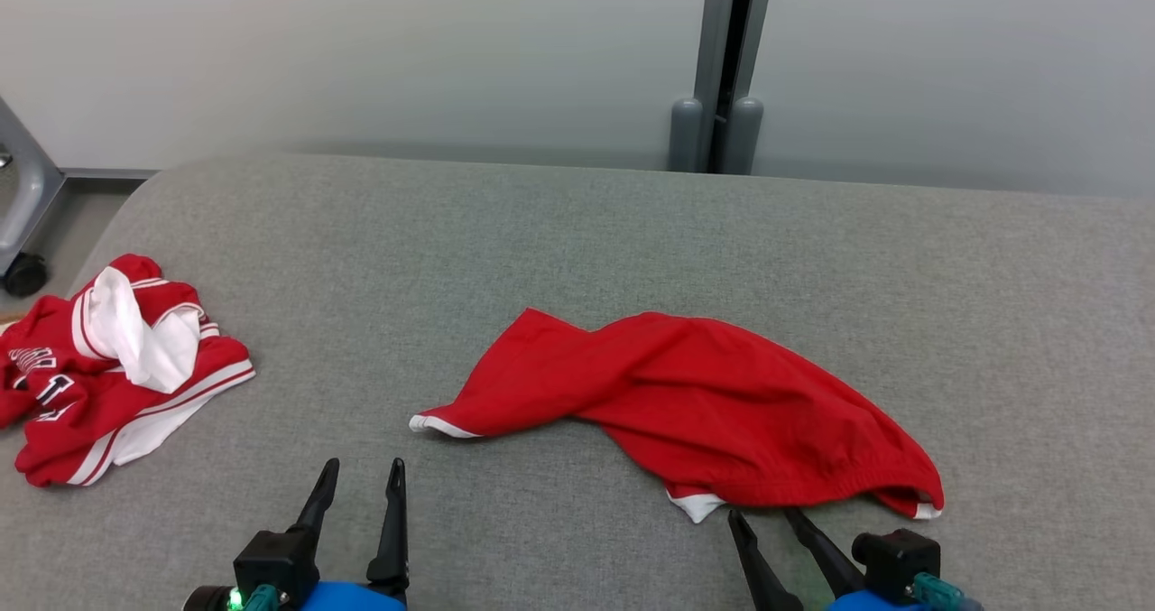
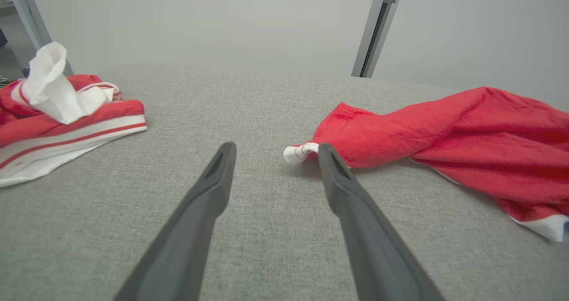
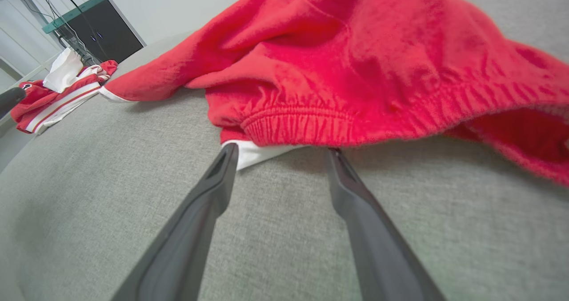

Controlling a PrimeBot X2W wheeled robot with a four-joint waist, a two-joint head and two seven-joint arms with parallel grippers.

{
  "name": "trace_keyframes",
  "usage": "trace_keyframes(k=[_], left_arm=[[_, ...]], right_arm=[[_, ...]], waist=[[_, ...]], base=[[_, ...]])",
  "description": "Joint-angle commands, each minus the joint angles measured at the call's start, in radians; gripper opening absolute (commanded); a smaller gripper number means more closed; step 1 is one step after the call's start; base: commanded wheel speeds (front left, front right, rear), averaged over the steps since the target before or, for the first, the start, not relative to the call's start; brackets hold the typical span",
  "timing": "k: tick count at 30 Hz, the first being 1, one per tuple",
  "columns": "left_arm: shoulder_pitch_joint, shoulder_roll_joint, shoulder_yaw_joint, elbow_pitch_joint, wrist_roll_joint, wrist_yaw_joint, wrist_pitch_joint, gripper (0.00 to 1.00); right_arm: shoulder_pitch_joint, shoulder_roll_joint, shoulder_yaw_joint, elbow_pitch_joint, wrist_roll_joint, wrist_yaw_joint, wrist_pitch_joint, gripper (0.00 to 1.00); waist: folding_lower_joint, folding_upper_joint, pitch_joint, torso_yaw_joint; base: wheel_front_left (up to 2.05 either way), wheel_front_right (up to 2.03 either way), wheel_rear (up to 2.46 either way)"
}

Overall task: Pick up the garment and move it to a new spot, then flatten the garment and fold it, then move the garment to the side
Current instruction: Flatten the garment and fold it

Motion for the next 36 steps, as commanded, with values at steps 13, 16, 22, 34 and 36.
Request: trace_keyframes(k=[13, 16, 22, 34, 36], left_arm=[[-0.038, -0.008, 0.011, -0.007, 0.014, -0.021, -0.003, 1.00], [-0.042, -0.009, 0.000, 0.005, 0.007, -0.024, -0.003, 1.00], [-0.019, -0.009, 0.005, 0.019, -0.004, -0.025, -0.003, 1.00], [0.074, -0.009, -0.012, 0.050, -0.042, -0.024, -0.003, 1.00], [0.081, -0.009, -0.020, 0.056, -0.047, -0.024, -0.003, 1.00]], right_arm=[[-0.070, -0.002, 0.017, -0.020, 0.055, 0.000, -0.001, 1.00], [-0.071, -0.002, 0.023, -0.045, 0.053, 0.000, -0.001, 0.00], [-0.038, -0.002, -0.001, -0.108, 0.046, 0.000, -0.001, 0.00], [0.062, -0.054, -0.006, -0.270, 0.072, 0.000, -0.001, 0.00], [0.078, -0.083, 0.005, -0.304, 0.092, 0.000, -0.001, 0.00]], waist=[[0.0001, 0.0000, 0.050, 0.029], [0.0001, 0.0000, 0.051, 0.023], [0.0001, 0.0000, 0.021, 0.003], [0.0001, 0.0000, -0.061, -0.103], [0.0001, 0.0000, -0.062, -0.117]], base=[[0.00, 0.00, 0.00], [0.00, 0.00, 0.00], [0.00, 0.00, 0.00], [0.00, 0.00, 0.00], [0.00, 0.00, 0.00]])
